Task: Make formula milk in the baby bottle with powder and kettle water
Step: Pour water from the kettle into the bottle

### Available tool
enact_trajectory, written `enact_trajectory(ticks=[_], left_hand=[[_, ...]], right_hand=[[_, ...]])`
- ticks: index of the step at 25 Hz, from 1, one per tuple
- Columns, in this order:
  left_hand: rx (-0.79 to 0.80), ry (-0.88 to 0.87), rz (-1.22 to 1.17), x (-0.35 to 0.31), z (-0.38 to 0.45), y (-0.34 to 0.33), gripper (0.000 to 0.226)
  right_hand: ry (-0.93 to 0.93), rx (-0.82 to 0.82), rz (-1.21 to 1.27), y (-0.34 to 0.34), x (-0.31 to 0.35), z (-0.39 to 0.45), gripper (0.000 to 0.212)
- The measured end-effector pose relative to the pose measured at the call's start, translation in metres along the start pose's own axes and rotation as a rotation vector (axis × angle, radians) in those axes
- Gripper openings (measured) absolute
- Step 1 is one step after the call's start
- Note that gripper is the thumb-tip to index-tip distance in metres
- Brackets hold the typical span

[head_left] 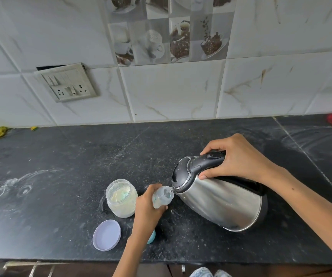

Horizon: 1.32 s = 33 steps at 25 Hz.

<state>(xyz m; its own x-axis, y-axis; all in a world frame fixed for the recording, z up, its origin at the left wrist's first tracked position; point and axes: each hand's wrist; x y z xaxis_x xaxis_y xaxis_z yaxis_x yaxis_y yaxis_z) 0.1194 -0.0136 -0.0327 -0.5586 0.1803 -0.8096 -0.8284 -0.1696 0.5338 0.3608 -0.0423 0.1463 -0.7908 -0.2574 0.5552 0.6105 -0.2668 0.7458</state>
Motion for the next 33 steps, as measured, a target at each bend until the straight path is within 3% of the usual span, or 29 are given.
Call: enact_trajectory(ticks=[33], left_hand=[[0.012,-0.064,0.052,0.011,0.005,0.006,0.055]], right_hand=[[0.007,0.069,-0.128,-0.003,0.017,0.010,0.042]])
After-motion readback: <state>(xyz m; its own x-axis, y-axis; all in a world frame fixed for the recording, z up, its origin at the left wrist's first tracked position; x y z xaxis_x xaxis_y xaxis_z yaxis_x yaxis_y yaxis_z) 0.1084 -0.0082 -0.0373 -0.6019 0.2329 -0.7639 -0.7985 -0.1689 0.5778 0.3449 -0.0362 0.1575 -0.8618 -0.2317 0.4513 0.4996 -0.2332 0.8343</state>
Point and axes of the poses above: each hand's wrist, its own z-axis towards the middle knuckle, its own y-axis out of the back of the hand, x = y × z, and after that the axes turned 14 degrees about -x, right-handed
